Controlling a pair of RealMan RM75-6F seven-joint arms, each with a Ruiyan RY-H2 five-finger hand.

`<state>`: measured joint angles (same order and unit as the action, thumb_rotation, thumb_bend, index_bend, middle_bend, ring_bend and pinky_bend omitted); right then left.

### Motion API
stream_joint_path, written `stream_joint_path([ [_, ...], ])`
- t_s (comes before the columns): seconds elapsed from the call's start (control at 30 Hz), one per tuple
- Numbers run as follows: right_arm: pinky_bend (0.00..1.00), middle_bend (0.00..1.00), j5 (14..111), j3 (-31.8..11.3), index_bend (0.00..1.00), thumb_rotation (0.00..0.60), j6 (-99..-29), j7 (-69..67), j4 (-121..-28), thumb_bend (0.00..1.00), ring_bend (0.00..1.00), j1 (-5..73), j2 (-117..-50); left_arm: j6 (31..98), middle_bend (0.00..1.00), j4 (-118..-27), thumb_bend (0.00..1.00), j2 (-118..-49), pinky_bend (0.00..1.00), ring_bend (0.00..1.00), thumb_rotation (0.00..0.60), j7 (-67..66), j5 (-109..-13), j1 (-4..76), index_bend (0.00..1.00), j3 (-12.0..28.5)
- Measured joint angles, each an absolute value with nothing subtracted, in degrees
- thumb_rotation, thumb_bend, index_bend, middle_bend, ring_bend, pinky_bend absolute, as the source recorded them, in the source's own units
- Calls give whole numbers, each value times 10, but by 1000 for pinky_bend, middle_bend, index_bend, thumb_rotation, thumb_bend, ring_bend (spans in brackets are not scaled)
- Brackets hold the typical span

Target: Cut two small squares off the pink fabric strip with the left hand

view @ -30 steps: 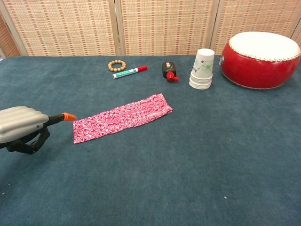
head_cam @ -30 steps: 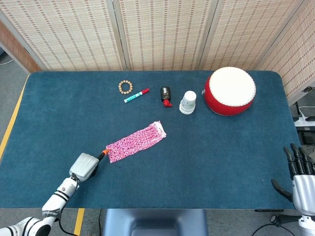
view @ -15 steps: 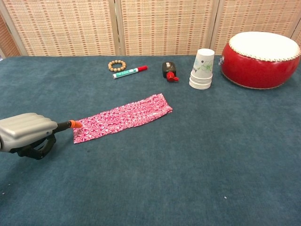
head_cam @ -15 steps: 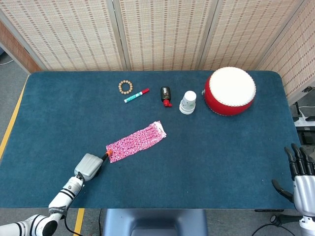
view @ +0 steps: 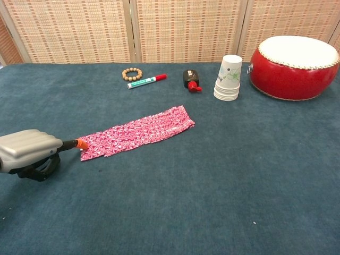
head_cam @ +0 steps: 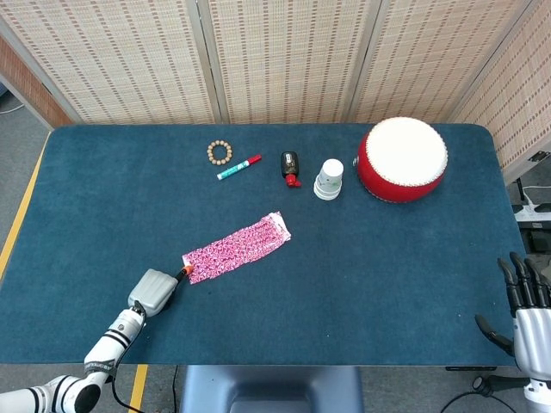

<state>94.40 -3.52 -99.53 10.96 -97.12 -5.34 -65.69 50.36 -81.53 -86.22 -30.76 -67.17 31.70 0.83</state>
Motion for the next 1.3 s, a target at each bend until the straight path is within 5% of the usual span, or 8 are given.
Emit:
stream_joint_path([
  [0.27,157,0,944,-35,0,600,-995,110,-973,74,0,-54,-656,524,746,-823,829,-843,691,750,600,-321,-658,309,409,-2],
  [0.73,156,0,944,-33,0,600,-992,116,-973,74,0,-54,-660,557,746,-843,829,-790,695,754,600,-326,-640,274,434,-31],
  [0.83,157,0,944,-33,0,600,-991,116,-973,74,0,-54,-660,563,746,-849,829,-786,696,754,600,-322,-646,274,369,-30],
  [1.0,157,0,944,-34,0,600,-993,115,-973,74,0,-55,-659,586,746,-852,830,-789,695,754,600,-301,-687,275,36,-23],
  [1.3,157,0,945,-33,0,600,-993,111,-977,73,0,-55,-655,606,746,-857,828,-822,695,754,600,-294,-749,305,0,5],
])
